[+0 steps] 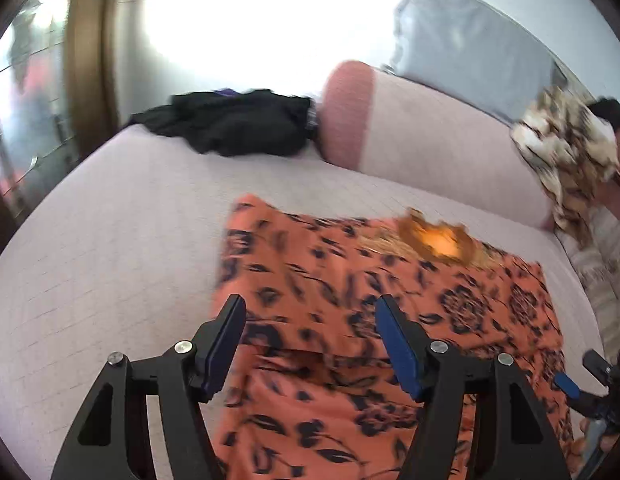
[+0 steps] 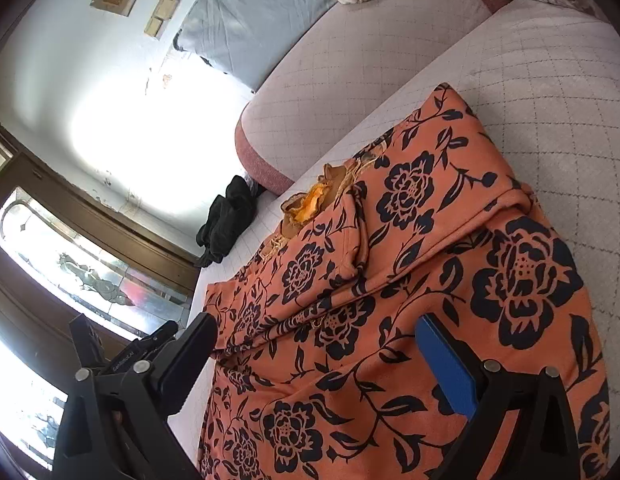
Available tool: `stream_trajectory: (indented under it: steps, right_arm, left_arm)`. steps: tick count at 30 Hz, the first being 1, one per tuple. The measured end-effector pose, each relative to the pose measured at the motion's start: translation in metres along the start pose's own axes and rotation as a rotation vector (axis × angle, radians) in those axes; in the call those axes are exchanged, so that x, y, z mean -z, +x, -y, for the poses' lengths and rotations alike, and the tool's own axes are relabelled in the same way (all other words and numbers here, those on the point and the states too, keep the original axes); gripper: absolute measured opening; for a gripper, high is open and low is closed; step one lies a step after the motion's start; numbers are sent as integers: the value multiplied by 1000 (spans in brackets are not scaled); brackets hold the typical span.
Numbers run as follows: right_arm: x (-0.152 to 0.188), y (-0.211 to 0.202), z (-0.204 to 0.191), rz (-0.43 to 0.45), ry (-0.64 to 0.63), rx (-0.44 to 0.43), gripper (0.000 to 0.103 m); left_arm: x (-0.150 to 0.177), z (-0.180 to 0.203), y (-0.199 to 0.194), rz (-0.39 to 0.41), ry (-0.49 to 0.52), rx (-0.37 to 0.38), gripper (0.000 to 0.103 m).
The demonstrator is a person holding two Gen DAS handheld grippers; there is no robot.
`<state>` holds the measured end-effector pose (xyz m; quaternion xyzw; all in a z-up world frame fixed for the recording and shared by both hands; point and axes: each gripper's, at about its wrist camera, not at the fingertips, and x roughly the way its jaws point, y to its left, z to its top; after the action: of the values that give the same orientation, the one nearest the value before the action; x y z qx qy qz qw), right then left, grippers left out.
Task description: Fold small clothes
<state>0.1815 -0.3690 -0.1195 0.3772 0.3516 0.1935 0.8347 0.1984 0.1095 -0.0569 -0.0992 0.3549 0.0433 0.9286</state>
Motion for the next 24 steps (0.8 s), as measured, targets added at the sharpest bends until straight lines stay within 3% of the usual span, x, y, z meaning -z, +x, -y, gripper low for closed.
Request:
stream_trajectory:
  steps: [3, 7, 10, 12, 14, 15, 16, 18, 21, 24]
  right_arm:
    - [-4, 7, -9, -16, 10, -11, 101]
    - [-31, 34, -31, -49, 10, -12, 100]
    - [-43, 75, -32, -132, 11, 132, 100]
    - [-43, 98, -25, -195, 23, 195, 97]
    - [-41, 110, -19, -221, 30, 254, 85]
    - [-42, 112, -18, -214, 32, 278, 72]
    - [-42, 114, -19, -211, 26, 291, 52]
    - [-43, 124, -23, -247, -15, 347, 29]
    - [-45, 131, -35, -273, -93, 391, 7]
    - [-56, 116, -71, -195, -233, 410, 7]
  left_arm:
    - [8, -52, 2, 60, -158, -87, 70]
    - [26, -87, 26, 21, -253, -94, 70]
    - [26, -97, 31, 1, -339, -36, 70]
    - [21, -95, 29, 9, -334, 3, 70]
    - [19, -87, 28, 18, -312, 30, 70]
    - [18, -85, 28, 19, -306, 39, 70]
    - [20, -82, 27, 19, -301, 50, 70]
    - [18, -82, 25, 25, -307, 62, 70]
    - [16, -90, 20, 40, -338, 57, 70]
    - [16, -97, 20, 46, -372, 38, 70]
